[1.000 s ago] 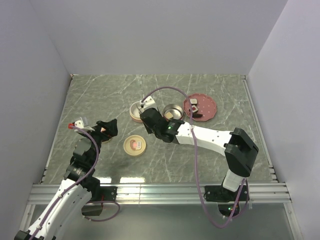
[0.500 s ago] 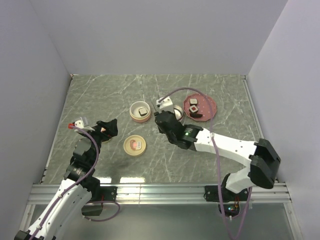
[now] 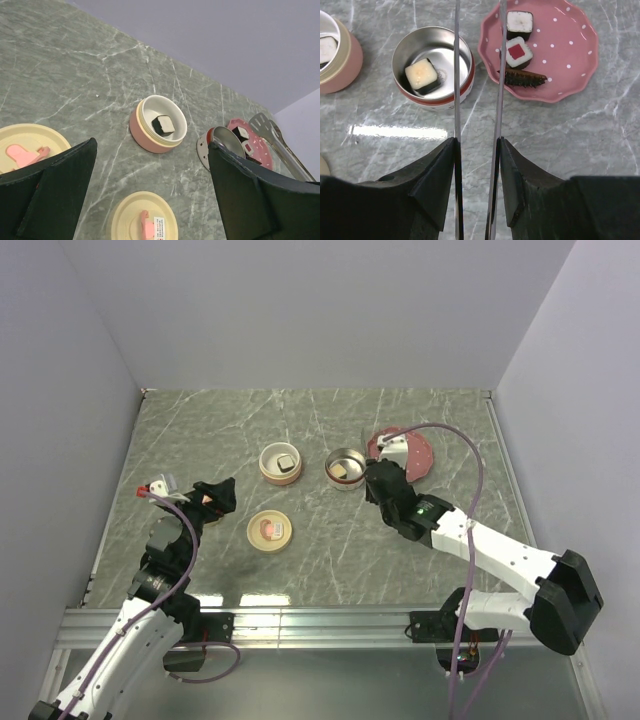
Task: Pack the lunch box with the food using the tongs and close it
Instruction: Pick up the food using the clamp
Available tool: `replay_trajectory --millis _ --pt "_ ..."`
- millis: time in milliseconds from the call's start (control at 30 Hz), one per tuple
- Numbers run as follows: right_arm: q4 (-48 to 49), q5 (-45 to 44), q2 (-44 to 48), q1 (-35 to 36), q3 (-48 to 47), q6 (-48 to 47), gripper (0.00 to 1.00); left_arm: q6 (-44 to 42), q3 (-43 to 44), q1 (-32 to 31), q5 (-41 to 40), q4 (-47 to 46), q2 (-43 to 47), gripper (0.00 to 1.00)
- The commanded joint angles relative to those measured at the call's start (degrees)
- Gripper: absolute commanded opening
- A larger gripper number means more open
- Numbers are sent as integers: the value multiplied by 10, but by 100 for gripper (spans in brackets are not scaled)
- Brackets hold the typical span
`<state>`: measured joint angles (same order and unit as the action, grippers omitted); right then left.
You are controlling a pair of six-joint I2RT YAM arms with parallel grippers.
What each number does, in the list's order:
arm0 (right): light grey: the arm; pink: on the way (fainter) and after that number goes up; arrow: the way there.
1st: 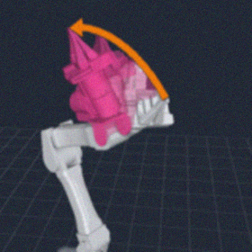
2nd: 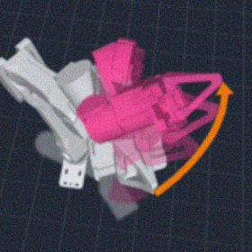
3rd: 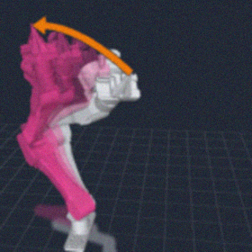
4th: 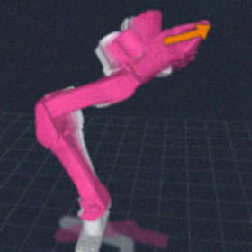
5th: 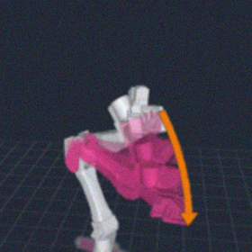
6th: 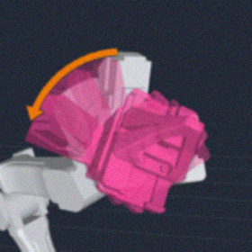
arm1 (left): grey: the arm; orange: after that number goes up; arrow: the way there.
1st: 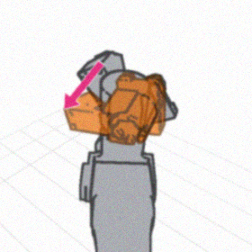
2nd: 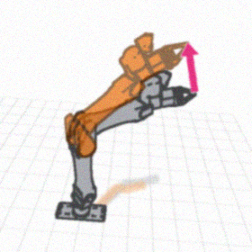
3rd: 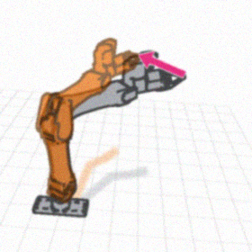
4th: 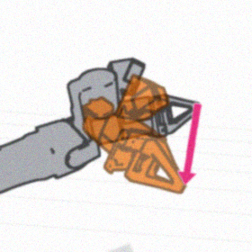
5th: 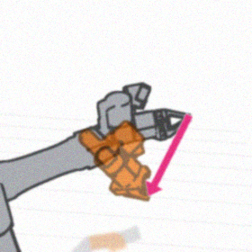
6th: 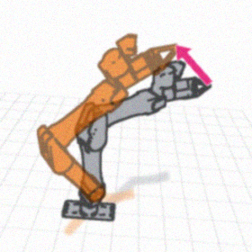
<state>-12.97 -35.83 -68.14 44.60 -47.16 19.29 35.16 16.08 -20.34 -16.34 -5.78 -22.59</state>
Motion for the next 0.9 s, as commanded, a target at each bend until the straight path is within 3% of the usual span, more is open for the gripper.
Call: replay_trajectory --millis 0,400,867 --pt "22 1 12 -18 4 12 47 -3 -2 -1 9 -20 3 99" --pt "45 52 -16 -98 21 13 51 -4 -2 -1 7 -20 1 99" --pt "47 47 -99 -116 -26 -6 55 -4 -3 -1 3 -19 3 100"
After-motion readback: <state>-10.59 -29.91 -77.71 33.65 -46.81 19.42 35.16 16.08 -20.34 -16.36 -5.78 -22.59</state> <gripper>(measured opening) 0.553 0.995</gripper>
